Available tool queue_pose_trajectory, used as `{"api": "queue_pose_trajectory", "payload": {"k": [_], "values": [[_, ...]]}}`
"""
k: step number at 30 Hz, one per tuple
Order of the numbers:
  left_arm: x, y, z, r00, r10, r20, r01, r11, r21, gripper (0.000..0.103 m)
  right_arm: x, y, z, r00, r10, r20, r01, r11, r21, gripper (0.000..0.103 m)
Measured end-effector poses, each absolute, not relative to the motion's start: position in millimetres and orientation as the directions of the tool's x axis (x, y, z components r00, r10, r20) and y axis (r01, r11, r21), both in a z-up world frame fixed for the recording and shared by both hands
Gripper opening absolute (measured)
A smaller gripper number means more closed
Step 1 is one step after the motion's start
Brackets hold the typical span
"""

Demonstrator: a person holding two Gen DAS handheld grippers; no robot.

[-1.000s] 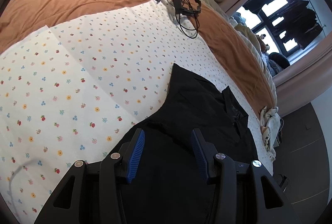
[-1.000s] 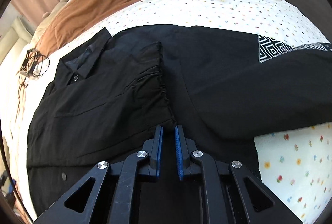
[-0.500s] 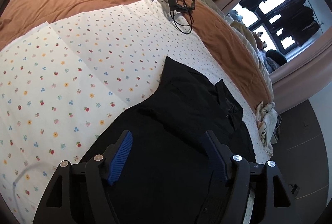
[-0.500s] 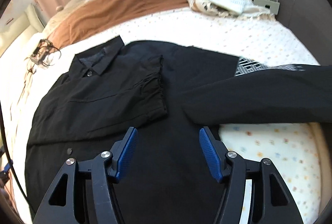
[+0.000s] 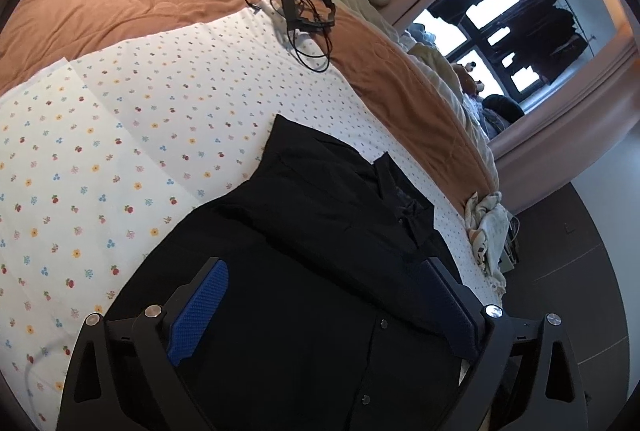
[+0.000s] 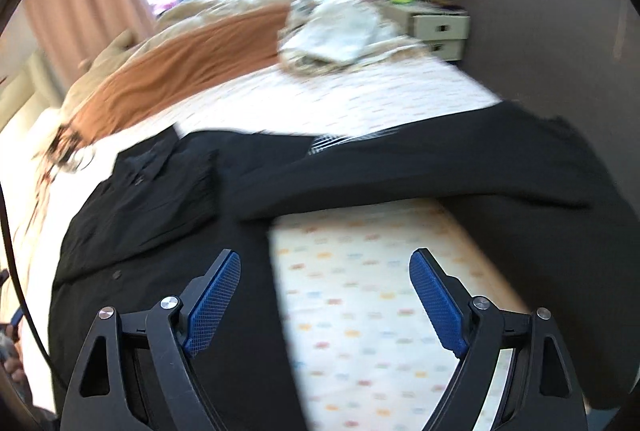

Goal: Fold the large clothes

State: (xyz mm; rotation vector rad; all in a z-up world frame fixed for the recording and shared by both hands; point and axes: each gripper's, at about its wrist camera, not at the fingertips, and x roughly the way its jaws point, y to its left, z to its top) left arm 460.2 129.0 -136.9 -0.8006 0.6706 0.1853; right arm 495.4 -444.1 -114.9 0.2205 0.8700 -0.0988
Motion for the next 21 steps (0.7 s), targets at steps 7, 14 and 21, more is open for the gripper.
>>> {"api": "queue_pose_trajectory", "payload": {"k": [7,14,21], "values": [[470.8,95.3,-126.1,0.784,-0.15,-0.602,-0.299,0.759,-0.579,0.097,465.4,-512.3,-102.7,0.664,-0.055,-0.746,0.308,0.929,0.205,0.087],[476.6,75.8,-124.5,0.778,-0.174,-0.604,-0.245,0.801,-0.547,0.097,446.0,-556.8,-93.9,0.697,-0.081,-0.712,0.381,0.884,0.272,0.087],[482.8,72.1,-130.8,0.762,-0.158,-0.629,-0.257,0.817,-0.516,0.097,456.1,-590.6,-117.4,0.722,-0.033,-0.691,0.419,0.815,0.399,0.086]]}}
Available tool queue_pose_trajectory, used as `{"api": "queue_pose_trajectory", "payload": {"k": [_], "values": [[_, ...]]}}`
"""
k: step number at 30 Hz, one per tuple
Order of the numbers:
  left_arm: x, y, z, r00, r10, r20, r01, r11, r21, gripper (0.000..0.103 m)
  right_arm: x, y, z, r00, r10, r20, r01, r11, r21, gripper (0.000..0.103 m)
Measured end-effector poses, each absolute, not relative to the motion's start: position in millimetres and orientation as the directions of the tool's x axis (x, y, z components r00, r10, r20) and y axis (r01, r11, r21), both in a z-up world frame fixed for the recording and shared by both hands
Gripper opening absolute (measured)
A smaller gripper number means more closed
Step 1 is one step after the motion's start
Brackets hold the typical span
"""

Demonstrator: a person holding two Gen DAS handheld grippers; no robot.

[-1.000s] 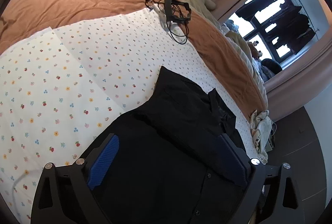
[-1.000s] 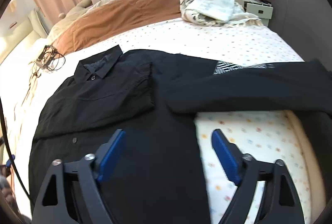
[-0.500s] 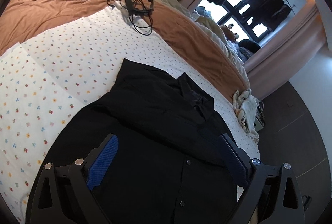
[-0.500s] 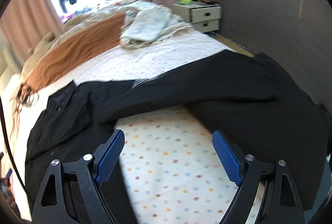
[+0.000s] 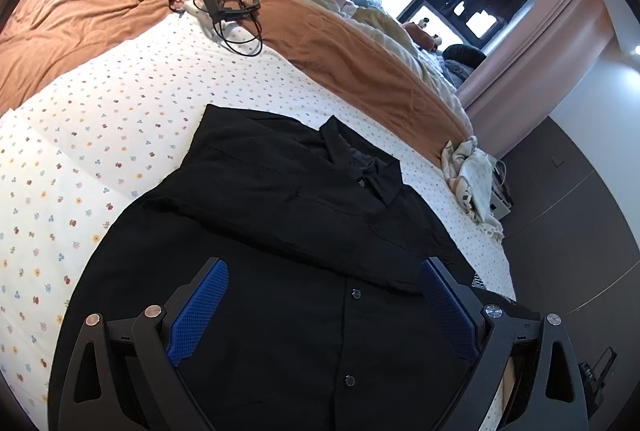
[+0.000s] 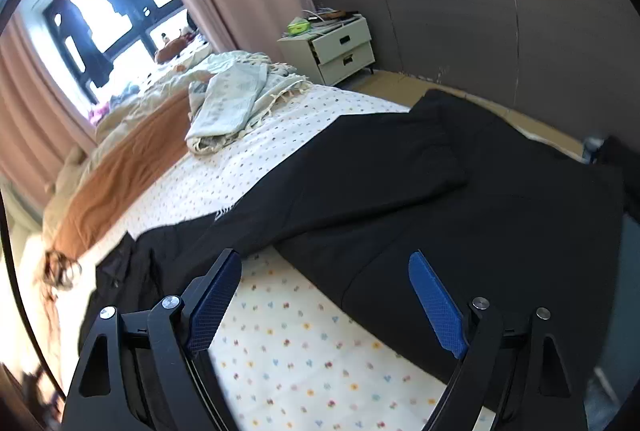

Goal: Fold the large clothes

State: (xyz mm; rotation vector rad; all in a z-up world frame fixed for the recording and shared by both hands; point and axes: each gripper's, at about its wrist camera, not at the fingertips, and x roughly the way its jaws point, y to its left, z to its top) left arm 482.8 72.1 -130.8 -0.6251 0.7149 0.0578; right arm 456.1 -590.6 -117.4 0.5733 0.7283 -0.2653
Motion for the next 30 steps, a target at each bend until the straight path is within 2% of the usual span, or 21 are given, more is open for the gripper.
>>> {"api": "queue_pose_trajectory", "payload": {"k": [9,18,20,21,22,23,30], "values": [[486.7,76.5,-142.0,0.748,-0.14,-0.649,-0.291,0.809,-0.511,0.097,492.7,-607.9,-168.5,0.736,0.061,-0.674,0.449,0.701,0.554,0.085],[489.3,76.0,-141.8,0.763,-0.116,-0.636,-0.3,0.808,-0.506,0.097,528.7,-610.3,-196.3,0.732,0.058,-0.679,0.488,0.652,0.581,0.077],[490.0,76.8,-142.4,0.761,-0.113,-0.639,-0.303,0.809,-0.504,0.097,537.0,-610.9,-198.7,0.731,0.044,-0.681,0.501,0.642,0.58,0.069],[490.1,77.5,-142.5,0.761,-0.113,-0.639,-0.305,0.807,-0.505,0.097,538.5,-611.9,-198.9,0.733,0.043,-0.679,0.504,0.636,0.584,0.052],[490.2,78.6,-143.0,0.76,-0.113,-0.64,-0.308,0.805,-0.508,0.097,540.0,-612.5,-198.5,0.734,0.048,-0.678,0.505,0.629,0.591,0.015],[490.0,79.8,-143.5,0.759,-0.114,-0.64,-0.31,0.801,-0.511,0.097,542.5,-612.5,-195.2,0.739,0.064,-0.67,0.495,0.624,0.605,0.006],[486.0,84.9,-141.8,0.766,-0.123,-0.63,-0.316,0.782,-0.537,0.097,544.9,-572.6,-110.0,0.822,0.028,-0.568,0.356,0.754,0.553,0.006]]}}
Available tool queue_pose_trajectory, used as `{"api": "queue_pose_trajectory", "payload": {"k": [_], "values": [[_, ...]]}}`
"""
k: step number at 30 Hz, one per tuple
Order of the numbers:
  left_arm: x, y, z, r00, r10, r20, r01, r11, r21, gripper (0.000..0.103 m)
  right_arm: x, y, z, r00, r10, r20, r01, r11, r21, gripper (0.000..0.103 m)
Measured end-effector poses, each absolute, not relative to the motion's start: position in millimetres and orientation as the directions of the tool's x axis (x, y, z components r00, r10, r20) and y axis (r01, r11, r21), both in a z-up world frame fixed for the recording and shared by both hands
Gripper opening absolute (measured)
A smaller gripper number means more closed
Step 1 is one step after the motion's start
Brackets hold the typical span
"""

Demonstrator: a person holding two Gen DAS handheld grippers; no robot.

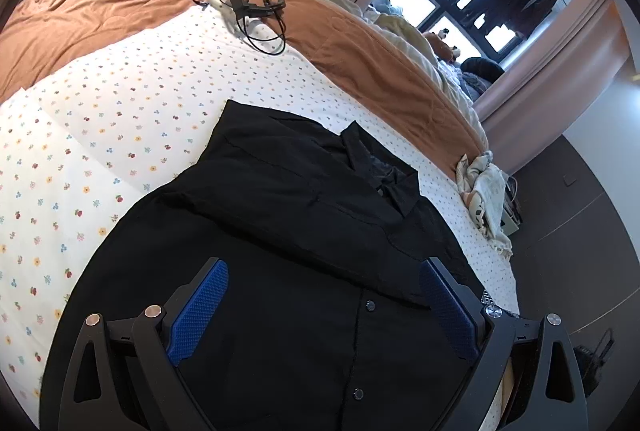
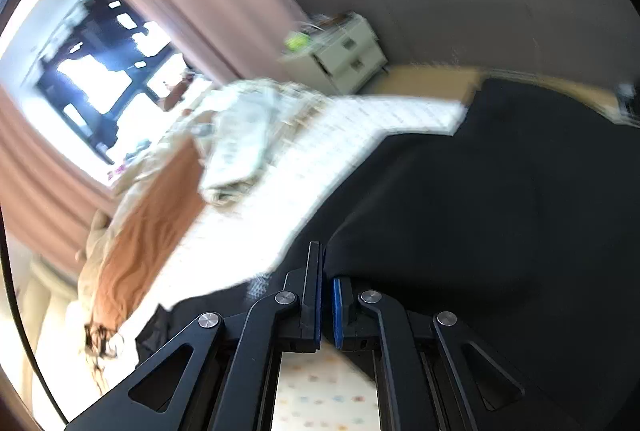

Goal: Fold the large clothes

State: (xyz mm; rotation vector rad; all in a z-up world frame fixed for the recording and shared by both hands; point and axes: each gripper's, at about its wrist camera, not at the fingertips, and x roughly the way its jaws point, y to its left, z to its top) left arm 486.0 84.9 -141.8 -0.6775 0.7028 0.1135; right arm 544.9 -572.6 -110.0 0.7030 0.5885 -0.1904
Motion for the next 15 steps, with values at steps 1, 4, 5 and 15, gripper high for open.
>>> {"api": "queue_pose_trajectory", "payload": {"k": [1,4,5,15], "values": [[484.9,86.4,-140.8,0.769,-0.125,-0.626,-0.314,0.78,-0.541,0.097,545.7,-565.9,-98.9,0.829,0.029,-0.558,0.34,0.767,0.545,0.006],[483.2,91.5,-139.6,0.777,-0.131,-0.616,-0.316,0.765,-0.561,0.097,551.0,-531.8,-54.4,0.857,0.046,-0.513,0.269,0.811,0.52,0.005],[482.6,94.1,-139.3,0.779,-0.139,-0.612,-0.314,0.758,-0.572,0.097,554.4,-518.2,-41.7,0.863,0.053,-0.502,0.247,0.823,0.512,0.005],[467.8,130.0,-129.9,0.808,-0.142,-0.572,-0.323,0.705,-0.632,0.097,573.6,-383.1,31.4,0.88,0.178,-0.44,0.041,0.895,0.444,0.005]]}}
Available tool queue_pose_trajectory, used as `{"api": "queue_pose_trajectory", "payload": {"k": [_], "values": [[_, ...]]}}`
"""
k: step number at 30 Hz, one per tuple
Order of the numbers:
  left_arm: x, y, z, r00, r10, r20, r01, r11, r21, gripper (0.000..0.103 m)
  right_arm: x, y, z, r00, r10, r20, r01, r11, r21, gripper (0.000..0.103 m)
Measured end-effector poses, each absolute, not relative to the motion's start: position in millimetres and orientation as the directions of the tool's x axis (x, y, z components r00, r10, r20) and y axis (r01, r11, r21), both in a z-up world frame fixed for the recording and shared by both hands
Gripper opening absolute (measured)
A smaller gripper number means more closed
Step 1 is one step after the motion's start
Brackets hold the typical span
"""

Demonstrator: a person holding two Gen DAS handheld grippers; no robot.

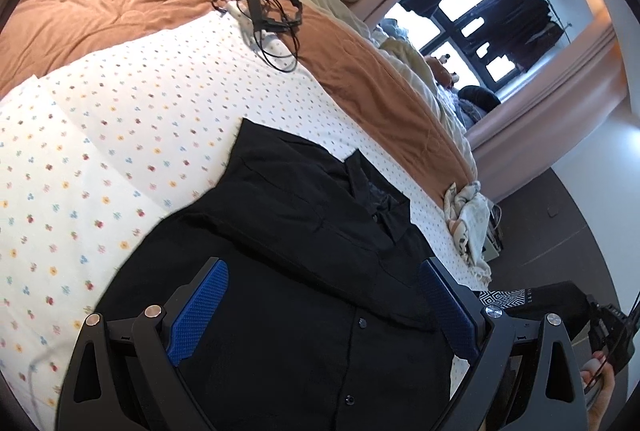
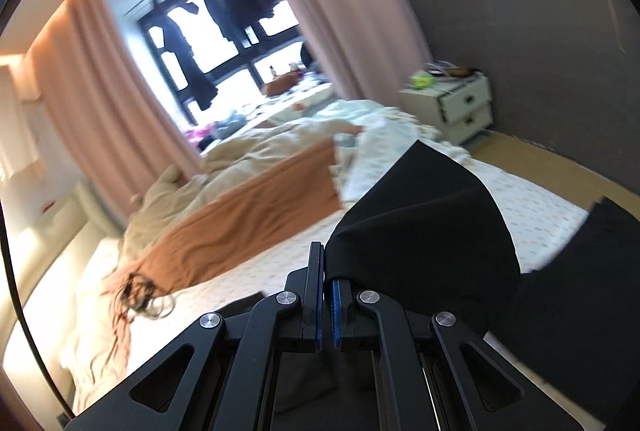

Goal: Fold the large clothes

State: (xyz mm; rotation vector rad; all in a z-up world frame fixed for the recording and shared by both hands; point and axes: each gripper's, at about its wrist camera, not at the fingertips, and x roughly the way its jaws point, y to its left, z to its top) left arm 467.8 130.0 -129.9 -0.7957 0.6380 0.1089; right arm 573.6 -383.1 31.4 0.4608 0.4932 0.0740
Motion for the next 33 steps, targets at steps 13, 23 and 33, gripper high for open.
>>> {"api": "queue_pose_trajectory", "payload": {"k": [13,23,33], "values": [[452.0,171.9,-136.3,0.828,-0.131,-0.545,-0.367,0.607,-0.705,0.097,605.3,-239.7,3.0,0.817,0.323,-0.477,-0.113,0.902,0.417,0.005],[447.0,188.6,-146.7,0.819,-0.09,-0.566,-0.431,0.554,-0.712,0.097,623.1,-122.3,-132.4,0.636,0.448,-0.628,-0.203,0.882,0.424,0.006],[436.8,200.5,-146.3,0.823,-0.032,-0.566,-0.469,0.525,-0.711,0.097,605.2,-102.8,-224.0,0.34,0.438,-0.832,-0.179,0.899,0.4,0.059]]}}
